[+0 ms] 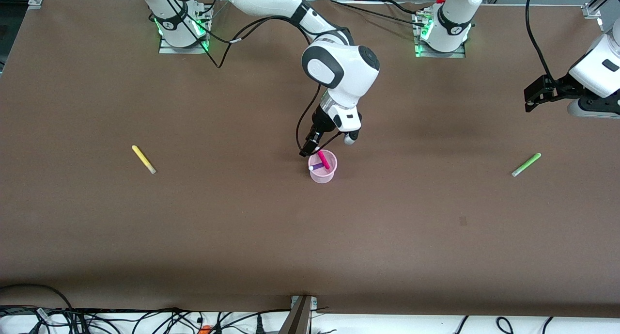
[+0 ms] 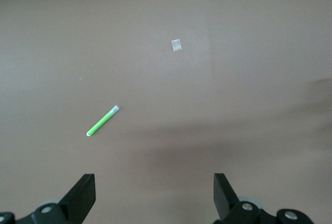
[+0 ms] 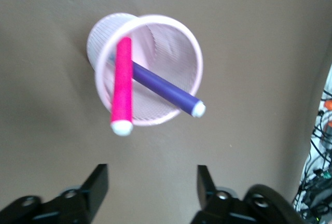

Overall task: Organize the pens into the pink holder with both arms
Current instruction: 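Release the pink marker and withdraw the right gripper from the holder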

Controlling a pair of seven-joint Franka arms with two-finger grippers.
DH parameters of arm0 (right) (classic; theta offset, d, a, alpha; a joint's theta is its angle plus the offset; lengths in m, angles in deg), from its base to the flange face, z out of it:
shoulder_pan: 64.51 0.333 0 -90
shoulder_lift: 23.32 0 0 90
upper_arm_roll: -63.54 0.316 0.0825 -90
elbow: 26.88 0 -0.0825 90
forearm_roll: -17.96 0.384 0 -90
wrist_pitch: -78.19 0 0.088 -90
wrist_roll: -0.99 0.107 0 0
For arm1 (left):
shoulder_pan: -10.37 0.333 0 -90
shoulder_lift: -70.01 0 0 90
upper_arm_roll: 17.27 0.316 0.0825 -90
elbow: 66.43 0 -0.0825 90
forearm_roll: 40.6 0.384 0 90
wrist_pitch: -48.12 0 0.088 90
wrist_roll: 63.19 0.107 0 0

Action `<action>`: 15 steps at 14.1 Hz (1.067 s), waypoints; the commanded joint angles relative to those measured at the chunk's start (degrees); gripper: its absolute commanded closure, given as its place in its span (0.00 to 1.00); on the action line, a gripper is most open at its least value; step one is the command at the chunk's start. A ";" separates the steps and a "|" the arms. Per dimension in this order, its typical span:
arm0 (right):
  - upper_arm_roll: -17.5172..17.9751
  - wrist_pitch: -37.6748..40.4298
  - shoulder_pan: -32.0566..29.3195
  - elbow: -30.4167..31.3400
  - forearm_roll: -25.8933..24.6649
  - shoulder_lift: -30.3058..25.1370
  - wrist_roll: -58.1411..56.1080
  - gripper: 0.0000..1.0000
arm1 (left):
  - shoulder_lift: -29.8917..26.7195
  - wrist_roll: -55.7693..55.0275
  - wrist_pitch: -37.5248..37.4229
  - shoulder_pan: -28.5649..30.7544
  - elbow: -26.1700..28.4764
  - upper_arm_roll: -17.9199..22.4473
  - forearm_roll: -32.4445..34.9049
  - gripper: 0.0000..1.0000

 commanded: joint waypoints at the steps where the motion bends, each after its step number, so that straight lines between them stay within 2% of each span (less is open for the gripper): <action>1: -0.11 4.51 -1.09 -0.44 2.97 -6.22 -0.34 0.00 | 0.18 -0.12 -1.05 -0.14 -1.23 0.07 -0.91 0.00; 3: -0.11 6.96 -4.69 -0.17 10.44 -12.62 -0.34 0.00 | 0.18 -0.12 -1.05 -0.14 -1.23 -0.02 -0.91 0.00; 6: -0.11 16.17 -13.11 -0.09 20.28 -22.47 -0.34 0.00 | 0.18 -0.12 -1.05 -0.14 -1.23 0.07 -0.91 0.00; 8: -1.76 23.74 -16.30 0.26 21.37 -28.28 0.44 0.00 | 0.27 -0.12 -1.05 -0.14 -1.23 0.07 -0.91 0.00; 11: -10.19 26.67 -16.40 2.02 21.72 -32.25 0.53 0.00 | 0.18 -0.12 -1.05 -0.14 -1.23 0.07 -0.91 0.00; 13: -17.38 26.67 -16.40 4.65 22.07 -33.49 0.54 0.00 | 0.18 -0.12 -1.05 -0.14 -1.23 0.07 -0.91 0.00; 15: -25.29 26.58 -16.48 6.15 25.13 -33.40 0.45 0.00 | 0.18 -0.12 -1.05 -0.14 -1.23 0.07 -0.91 0.00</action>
